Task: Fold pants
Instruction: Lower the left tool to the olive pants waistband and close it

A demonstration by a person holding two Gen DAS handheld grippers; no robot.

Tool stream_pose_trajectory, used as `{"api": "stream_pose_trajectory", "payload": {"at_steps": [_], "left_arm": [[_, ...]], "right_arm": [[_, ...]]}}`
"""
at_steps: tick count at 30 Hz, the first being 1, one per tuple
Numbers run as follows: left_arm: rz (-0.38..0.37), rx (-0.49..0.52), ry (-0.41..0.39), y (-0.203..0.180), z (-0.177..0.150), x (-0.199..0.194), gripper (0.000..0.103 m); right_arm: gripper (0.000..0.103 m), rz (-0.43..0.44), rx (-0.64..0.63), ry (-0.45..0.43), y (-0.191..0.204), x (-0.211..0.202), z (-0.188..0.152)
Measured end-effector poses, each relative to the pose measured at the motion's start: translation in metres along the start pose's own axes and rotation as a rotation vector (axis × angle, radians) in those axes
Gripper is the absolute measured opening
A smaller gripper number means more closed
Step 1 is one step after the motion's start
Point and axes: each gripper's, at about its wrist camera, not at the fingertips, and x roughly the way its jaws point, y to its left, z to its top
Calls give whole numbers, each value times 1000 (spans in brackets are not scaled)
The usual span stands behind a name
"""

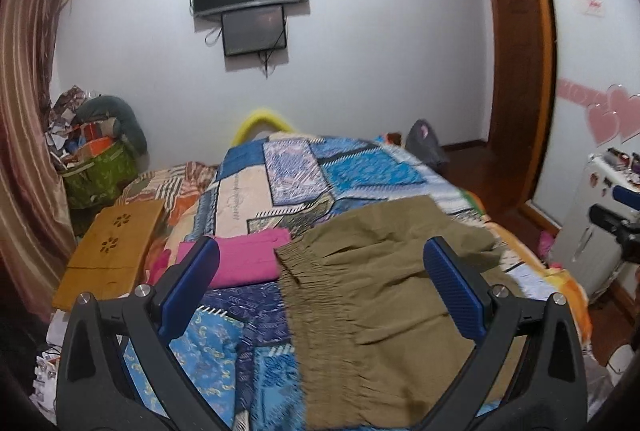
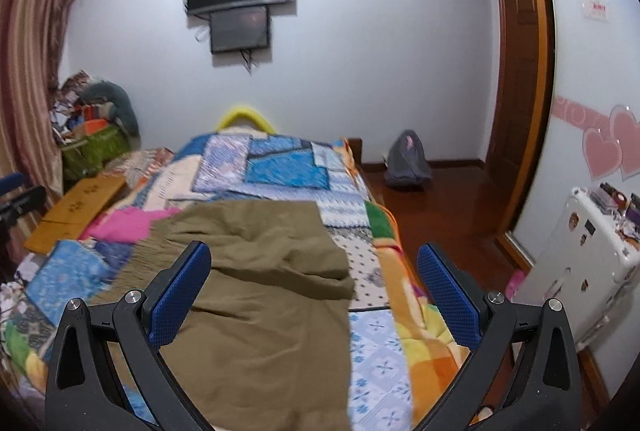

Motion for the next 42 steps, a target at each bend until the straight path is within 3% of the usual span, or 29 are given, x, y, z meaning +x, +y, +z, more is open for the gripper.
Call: {"api": "stream_pose_trajectory", "payload": {"at_steps": [3, 7, 12, 15, 18, 20, 21, 23, 30, 34, 38, 40, 42], "left_arm": [[12, -13, 38, 15, 4, 28, 103], [12, -24, 98, 33, 13, 70, 92], [79, -5, 156, 48, 15, 130, 91], [65, -12, 219, 54, 11, 166, 83], [66, -18, 282, 60, 1, 203, 72], [52, -41, 340, 66, -6, 229, 51], [33, -56, 364, 68, -10, 236, 49], [-5, -78, 403, 70, -18, 256, 49], [-5, -25, 480, 65, -43, 304, 49], [-8, -35, 535, 69, -56, 332, 60], [-38, -61, 565, 72, -64, 347, 61], [-51, -54, 566, 71, -64, 352, 61], [-62, -51, 567, 71, -64, 354, 61]], "right_arm": [[103, -15, -11, 29, -11, 23, 4], [103, -41, -45, 60, -18, 50, 15], [103, -24, -86, 58, -20, 87, 32], [103, -5, -80, 70, -24, 113, 43], [100, -37, -88, 95, -28, 146, 51], [100, -21, -103, 121, -29, 166, 55], [100, -12, -115, 137, -28, 179, 55], [100, -2, -144, 157, -26, 199, 54], [84, 55, -206, 234, -17, 268, 52], [80, 113, -220, 284, -12, 304, 52], [80, 148, -217, 333, -7, 332, 48], [72, 173, -213, 381, -5, 348, 43], [52, 196, -211, 449, -2, 365, 37]]}}
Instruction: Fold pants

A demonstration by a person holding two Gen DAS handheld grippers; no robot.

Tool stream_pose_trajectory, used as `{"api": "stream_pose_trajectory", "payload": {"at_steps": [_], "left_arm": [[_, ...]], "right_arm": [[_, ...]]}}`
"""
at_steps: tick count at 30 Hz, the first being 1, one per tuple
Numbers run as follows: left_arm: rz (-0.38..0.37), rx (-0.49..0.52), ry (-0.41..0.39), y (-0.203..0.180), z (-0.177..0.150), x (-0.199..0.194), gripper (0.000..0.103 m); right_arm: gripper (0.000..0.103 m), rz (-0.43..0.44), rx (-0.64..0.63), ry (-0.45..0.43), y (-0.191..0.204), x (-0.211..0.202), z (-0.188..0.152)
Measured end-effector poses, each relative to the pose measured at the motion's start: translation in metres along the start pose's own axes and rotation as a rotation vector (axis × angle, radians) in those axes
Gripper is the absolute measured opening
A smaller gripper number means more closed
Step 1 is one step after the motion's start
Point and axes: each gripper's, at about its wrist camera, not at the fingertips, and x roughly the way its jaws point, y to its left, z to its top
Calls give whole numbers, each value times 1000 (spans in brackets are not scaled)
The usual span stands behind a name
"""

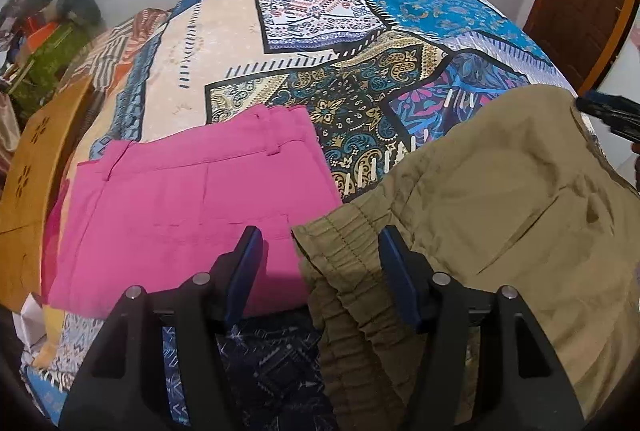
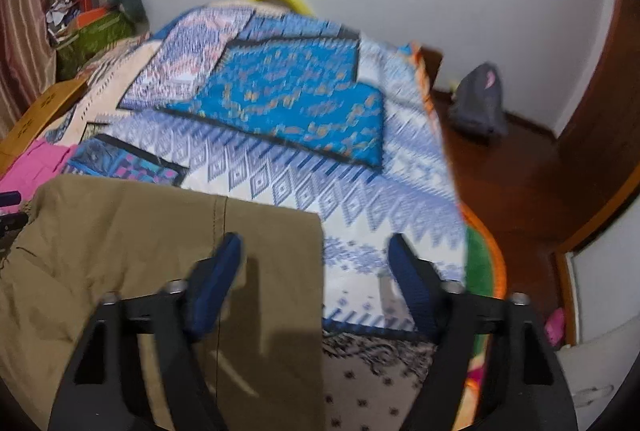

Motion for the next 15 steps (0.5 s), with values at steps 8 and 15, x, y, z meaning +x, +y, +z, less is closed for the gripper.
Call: {"api": "stream_pose_trajectory", "payload": {"at_steps": [8, 15], "left_arm": [[-8, 9, -27, -4, 0, -1, 20], [66, 24, -33, 4, 3, -7, 2]], "right_arm": [[12, 78, 36, 14, -1, 10, 0], [3, 31, 56, -49, -11, -3, 10]]}}
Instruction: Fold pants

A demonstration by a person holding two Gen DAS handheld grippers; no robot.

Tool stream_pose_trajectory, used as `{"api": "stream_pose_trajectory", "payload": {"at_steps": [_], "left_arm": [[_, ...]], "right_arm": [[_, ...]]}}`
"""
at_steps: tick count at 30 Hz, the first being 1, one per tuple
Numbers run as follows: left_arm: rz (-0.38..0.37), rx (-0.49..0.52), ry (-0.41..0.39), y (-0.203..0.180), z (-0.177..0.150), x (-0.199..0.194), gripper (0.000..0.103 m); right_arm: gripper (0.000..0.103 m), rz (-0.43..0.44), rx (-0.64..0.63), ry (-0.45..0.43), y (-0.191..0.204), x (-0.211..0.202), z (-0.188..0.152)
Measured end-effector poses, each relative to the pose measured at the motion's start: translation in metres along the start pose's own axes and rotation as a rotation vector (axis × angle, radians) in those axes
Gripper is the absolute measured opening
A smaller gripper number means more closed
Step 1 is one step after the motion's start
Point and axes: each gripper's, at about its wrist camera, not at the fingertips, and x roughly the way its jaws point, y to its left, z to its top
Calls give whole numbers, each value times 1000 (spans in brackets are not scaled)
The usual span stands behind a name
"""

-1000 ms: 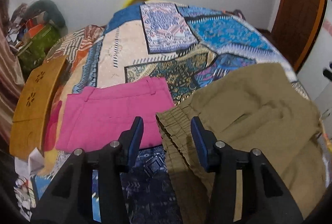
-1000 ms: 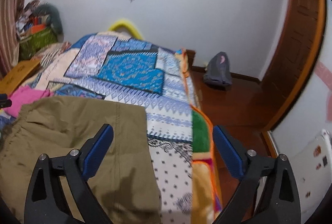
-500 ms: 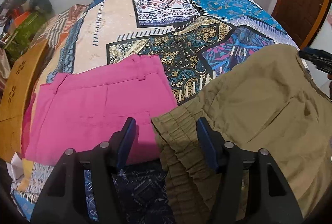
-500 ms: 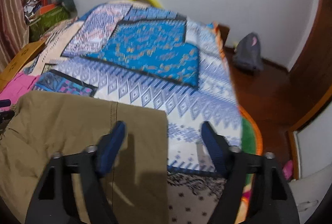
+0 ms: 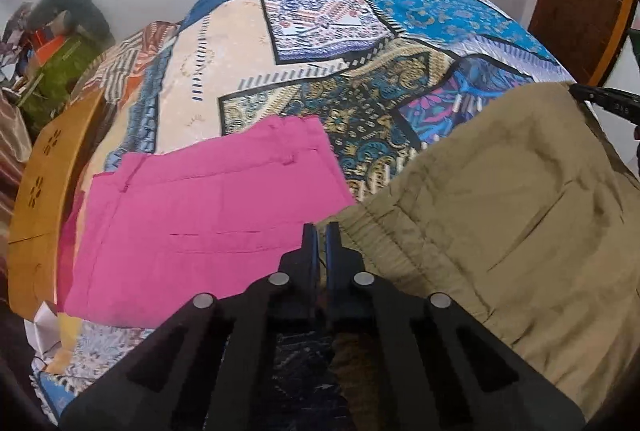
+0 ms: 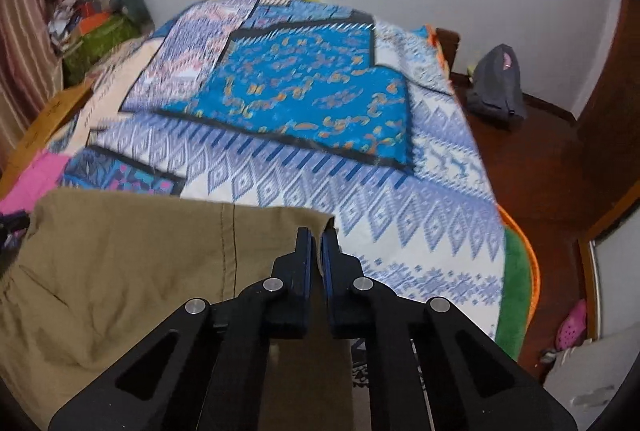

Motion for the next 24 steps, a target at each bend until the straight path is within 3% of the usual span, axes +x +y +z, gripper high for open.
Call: {"api": "stream_pose_trajectory", "payload": {"at_steps": [4, 6, 8, 10, 11, 12, 17, 20, 24], "left_arm": [[-36, -10, 25, 9, 2, -2, 3], [-38, -22, 30, 12, 1, -3, 17], [-49, -42, 26, 17, 0, -5, 56], [-47, -53, 4, 19, -3, -7, 66], [-53, -47, 6, 18, -4, -5, 66], [-67, -40, 19, 17, -4, -2, 66], [-95, -16, 52, 10, -1, 13, 65], [-162, -47, 76, 15, 1, 22, 65], [-255, -56, 102, 19, 4, 32, 54]], "right_arm": [[4, 33, 15, -10, -5, -8, 3], [6, 31, 4, -1, -4, -10, 3], [15, 19, -10, -4, -3, -12, 4], [32, 13, -13, -17, -2, -14, 4], [42, 8, -18, -27, -1, -15, 5], [45, 0, -25, -35, 0, -14, 6], [46, -23, -50, 10, 2, 8, 7], [46, -7, -38, 53, 0, 25, 6], [46, 9, -16, 70, 1, 39, 8]]}}
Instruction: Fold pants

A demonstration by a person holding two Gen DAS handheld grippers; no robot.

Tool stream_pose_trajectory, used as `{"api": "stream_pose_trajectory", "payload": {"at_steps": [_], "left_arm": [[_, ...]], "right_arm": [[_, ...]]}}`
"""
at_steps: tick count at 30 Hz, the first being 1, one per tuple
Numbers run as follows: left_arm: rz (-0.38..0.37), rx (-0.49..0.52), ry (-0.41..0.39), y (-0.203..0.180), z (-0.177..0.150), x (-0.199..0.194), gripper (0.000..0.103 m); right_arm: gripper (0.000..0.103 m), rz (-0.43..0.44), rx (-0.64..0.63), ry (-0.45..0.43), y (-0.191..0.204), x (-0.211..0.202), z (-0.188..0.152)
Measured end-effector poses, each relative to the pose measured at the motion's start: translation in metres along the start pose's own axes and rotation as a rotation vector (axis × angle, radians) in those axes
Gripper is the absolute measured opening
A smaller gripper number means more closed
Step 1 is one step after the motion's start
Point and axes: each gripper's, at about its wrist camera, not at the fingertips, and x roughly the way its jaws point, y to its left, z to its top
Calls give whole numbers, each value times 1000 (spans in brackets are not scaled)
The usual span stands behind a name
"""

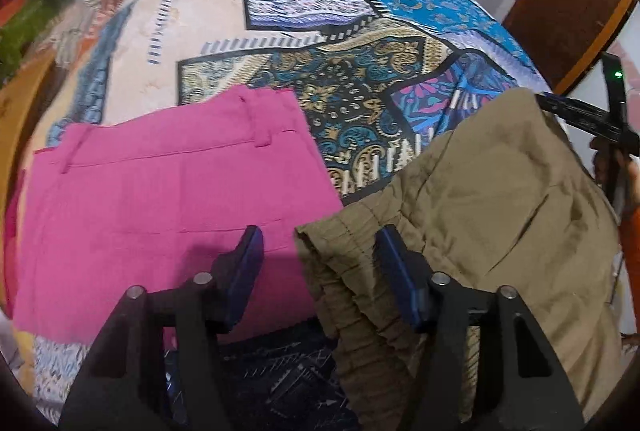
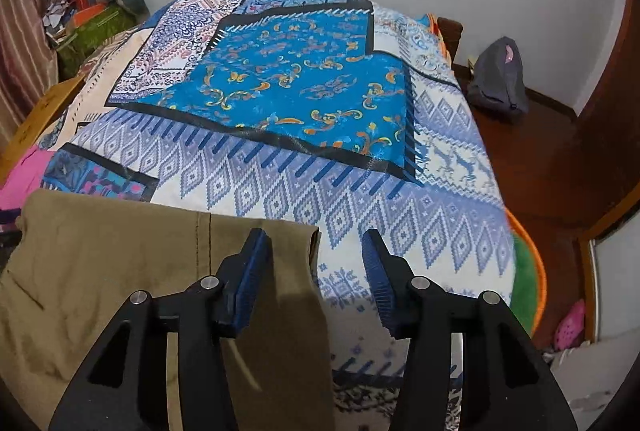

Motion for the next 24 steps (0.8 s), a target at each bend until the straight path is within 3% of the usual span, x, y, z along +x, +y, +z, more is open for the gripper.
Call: {"api": "stream_pose_trajectory", "payload": {"at_steps": [2, 5, 7, 9, 11, 18, 24], "left_arm": [[-18, 4, 3, -4, 2, 1, 40], [51, 53, -9, -19, 5, 1, 37], [90, 79, -22, -25, 4, -2, 34], [143, 98, -34, -30, 2, -6, 26], [186, 104, -48, -30, 1, -13, 9], [248, 135, -135, -35, 4, -47, 7], [269, 144, -228, -51, 20, -92, 6]], "right_arm": [[44, 2, -4, 4, 2, 0, 1], [21, 38, -33, 4, 10, -1, 1], [14, 25, -66, -5, 17, -5, -1], [13, 4, -80, -22, 21, -9, -2], [13, 3, -73, -43, 20, -16, -3], [12, 55, 28, -168, 5, -58, 5], [12, 39, 46, -265, 7, -105, 20]]}}
